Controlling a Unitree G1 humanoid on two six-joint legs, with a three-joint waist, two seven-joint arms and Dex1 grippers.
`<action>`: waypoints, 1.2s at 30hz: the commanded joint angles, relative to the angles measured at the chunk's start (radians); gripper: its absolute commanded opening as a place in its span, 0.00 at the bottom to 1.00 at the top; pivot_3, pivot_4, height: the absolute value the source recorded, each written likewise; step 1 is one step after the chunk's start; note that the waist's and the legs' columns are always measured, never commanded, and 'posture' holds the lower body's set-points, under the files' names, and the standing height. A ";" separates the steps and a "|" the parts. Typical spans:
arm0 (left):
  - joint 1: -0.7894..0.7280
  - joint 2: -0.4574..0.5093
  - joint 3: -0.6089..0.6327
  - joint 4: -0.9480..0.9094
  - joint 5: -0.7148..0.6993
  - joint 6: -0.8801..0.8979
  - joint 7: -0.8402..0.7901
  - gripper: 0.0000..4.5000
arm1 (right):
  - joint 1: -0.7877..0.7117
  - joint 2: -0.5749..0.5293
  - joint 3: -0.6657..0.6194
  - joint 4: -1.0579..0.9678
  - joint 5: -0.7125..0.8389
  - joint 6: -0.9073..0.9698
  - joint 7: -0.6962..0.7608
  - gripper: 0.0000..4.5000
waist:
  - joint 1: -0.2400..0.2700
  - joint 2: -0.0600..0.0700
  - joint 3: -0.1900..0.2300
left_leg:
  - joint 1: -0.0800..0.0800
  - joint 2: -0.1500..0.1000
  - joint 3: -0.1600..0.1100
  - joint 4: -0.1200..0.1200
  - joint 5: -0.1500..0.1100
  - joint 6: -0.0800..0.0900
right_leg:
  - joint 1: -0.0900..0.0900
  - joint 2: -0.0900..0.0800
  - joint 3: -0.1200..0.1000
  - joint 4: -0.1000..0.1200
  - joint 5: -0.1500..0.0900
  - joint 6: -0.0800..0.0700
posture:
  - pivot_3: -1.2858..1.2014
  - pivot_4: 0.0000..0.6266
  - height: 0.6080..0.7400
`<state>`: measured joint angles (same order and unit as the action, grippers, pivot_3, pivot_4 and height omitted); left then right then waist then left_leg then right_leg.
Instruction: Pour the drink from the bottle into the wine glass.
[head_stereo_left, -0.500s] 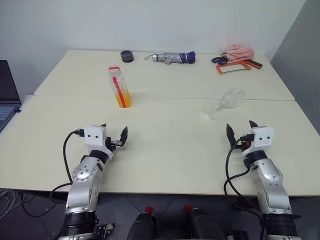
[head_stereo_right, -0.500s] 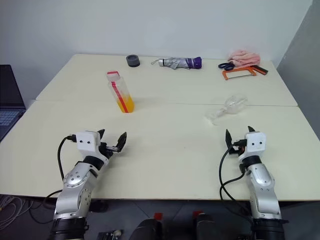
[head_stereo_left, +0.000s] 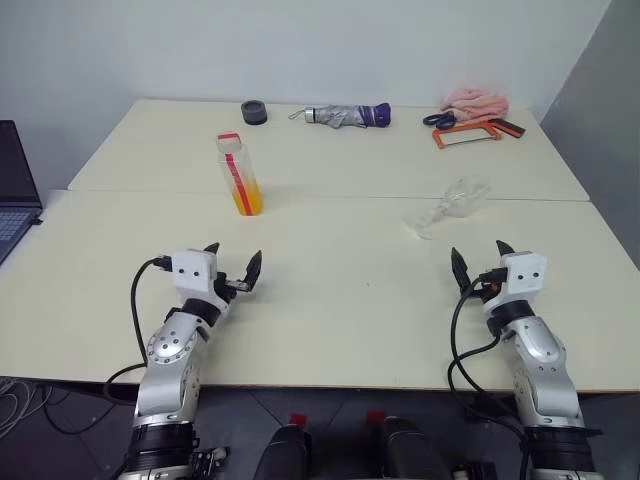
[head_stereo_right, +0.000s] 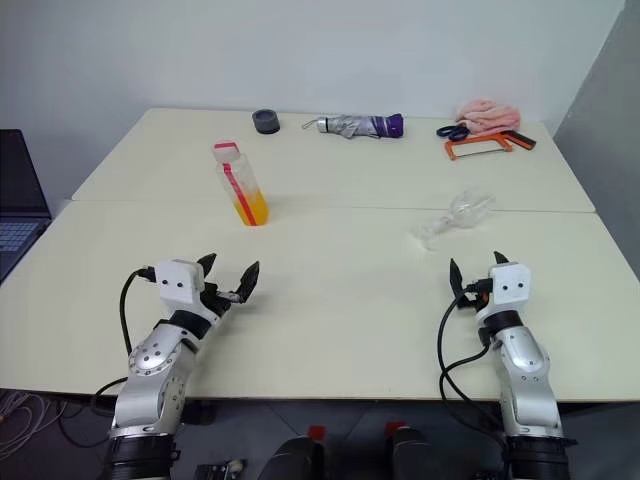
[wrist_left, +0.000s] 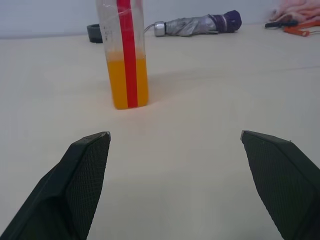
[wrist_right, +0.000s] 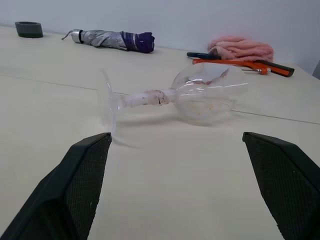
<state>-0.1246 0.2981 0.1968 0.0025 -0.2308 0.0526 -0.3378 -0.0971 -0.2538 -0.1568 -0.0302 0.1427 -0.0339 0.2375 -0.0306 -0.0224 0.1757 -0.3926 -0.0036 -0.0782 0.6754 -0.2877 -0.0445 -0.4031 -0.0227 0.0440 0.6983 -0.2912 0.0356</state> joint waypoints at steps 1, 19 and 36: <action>-0.008 0.006 0.016 -0.011 0.000 -0.032 0.003 0.99 | -0.010 -0.008 -0.013 -0.018 0.007 -0.011 0.001 1.00 | 0.000 0.000 0.000 | 0.000 0.000 0.000 0.000 0.000 0.000 | 0.000 0.000 0.000 0.000 0.000 0.000 | 0.52 0.24 1.00; -0.072 0.008 0.017 0.019 0.046 -0.010 0.069 0.99 | 0.009 -0.057 0.076 -0.159 0.101 0.064 0.197 1.00 | 0.000 0.000 0.000 | 0.000 -0.001 0.000 0.000 0.000 0.000 | 0.000 0.000 0.000 0.000 0.000 0.000 | 0.52 0.24 1.00; -0.374 0.020 0.022 0.219 0.061 0.074 0.140 0.99 | -0.144 -0.227 0.235 -0.435 0.318 0.452 0.457 1.00 | 0.001 0.000 0.000 | -0.001 -0.002 -0.002 0.001 0.000 0.000 | 0.001 0.000 -0.002 -0.001 0.000 0.000 | 0.52 0.24 1.00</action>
<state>-0.4734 0.3109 0.2036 0.2142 -0.1751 0.1291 -0.2157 -0.2207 -0.4710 0.0793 -0.4284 0.4460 0.4072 0.6818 -0.0294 -0.0228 0.1759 -0.3937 -0.0058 -0.0804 0.6764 -0.2877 -0.0445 -0.4025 -0.0229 0.0419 0.6976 -0.2911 0.0357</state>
